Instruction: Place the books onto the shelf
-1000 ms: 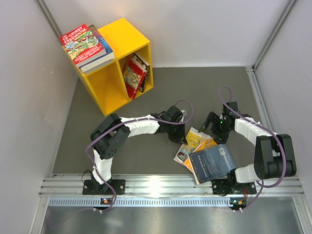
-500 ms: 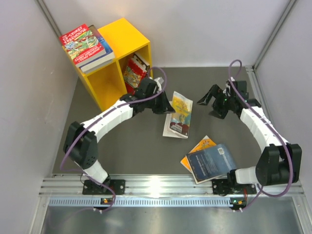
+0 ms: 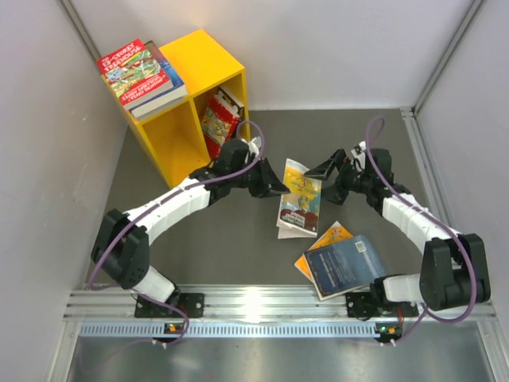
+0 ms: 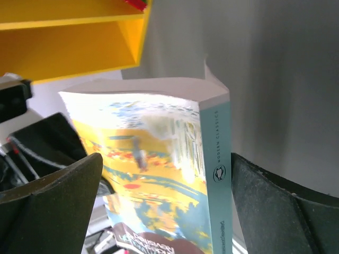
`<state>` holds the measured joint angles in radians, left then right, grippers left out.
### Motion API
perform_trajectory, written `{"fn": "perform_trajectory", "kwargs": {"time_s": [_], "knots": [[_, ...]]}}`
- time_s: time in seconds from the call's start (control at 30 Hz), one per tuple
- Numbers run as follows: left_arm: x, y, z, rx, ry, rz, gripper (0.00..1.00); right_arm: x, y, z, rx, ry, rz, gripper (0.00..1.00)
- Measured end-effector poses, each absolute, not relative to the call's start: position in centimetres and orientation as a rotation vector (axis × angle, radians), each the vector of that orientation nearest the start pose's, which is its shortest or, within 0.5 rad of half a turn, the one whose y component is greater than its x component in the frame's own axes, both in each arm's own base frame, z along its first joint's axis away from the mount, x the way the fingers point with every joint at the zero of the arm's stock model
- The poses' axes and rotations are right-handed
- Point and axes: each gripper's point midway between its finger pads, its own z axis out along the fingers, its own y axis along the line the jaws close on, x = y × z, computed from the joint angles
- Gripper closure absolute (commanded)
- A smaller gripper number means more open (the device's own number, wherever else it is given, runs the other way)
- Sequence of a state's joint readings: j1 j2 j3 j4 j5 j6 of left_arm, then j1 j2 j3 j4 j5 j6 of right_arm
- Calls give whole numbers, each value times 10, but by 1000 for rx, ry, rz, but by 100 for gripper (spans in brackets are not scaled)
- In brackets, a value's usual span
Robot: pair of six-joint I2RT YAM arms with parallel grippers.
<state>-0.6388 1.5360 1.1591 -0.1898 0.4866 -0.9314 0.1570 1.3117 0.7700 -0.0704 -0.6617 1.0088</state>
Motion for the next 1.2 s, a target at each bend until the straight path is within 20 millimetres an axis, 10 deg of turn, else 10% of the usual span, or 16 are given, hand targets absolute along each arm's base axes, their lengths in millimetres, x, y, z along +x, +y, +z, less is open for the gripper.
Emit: {"fn": "perform_trajectory", "kwargs": {"time_s": [0.63,0.77,0.9,1.2], "knots": [[261,-332,232,193,2459,-1328,100,294,242,216,401,1990,1745,50],[254,-321,212,195,2538,-1243,100,281,241,212,393,1998,1763,41],[243,-301,171,123,2626,-1157,100,259,242,227,326,1975,1832,0],[216,-293,144,46,2651,-1241,100,218,251,219,190,2007,1926,0]]}}
